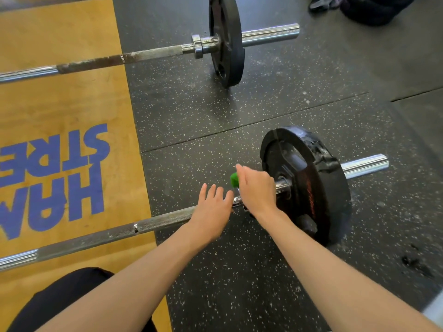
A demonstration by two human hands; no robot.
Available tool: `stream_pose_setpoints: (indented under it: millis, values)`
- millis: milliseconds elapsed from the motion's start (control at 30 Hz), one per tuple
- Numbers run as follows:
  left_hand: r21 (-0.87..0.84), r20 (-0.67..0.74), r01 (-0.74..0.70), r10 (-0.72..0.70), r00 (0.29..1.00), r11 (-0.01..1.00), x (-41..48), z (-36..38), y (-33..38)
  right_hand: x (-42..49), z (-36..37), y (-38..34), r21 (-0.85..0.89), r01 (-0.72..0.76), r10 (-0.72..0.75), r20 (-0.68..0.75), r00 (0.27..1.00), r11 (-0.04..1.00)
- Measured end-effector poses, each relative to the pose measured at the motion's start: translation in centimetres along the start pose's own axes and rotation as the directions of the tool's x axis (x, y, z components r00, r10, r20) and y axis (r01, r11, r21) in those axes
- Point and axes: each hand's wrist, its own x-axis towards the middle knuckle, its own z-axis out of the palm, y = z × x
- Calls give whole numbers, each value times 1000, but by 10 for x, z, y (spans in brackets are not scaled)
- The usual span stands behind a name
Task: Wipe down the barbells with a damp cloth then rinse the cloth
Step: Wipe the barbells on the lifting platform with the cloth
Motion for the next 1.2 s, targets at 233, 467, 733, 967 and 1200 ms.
stream_pose_setpoints:
  millis: [233,467,733,967,1200]
  values:
    - [-159,-14,-11,9,1000,987,-3,-9,-6,-50,31,32,47,318,-301,-218,928,947]
    - [-158,-68,68,-80,995,985,-22,-10,-36,3,5,1,-151,-34,60,172,983,988]
    - [-158,4,96,-97,995,983,-36,-3,-47,-38,13,37,62,299,-300,7,954,952]
    - [-201,53,153,-145,988,968,-53,-2,-41,-31,2,57,3,10,-11,94,996,1000]
    - [-229,81,155,-139,987,961,-59,0,-50,9,-19,27,-139,-129,162,260,952,982]
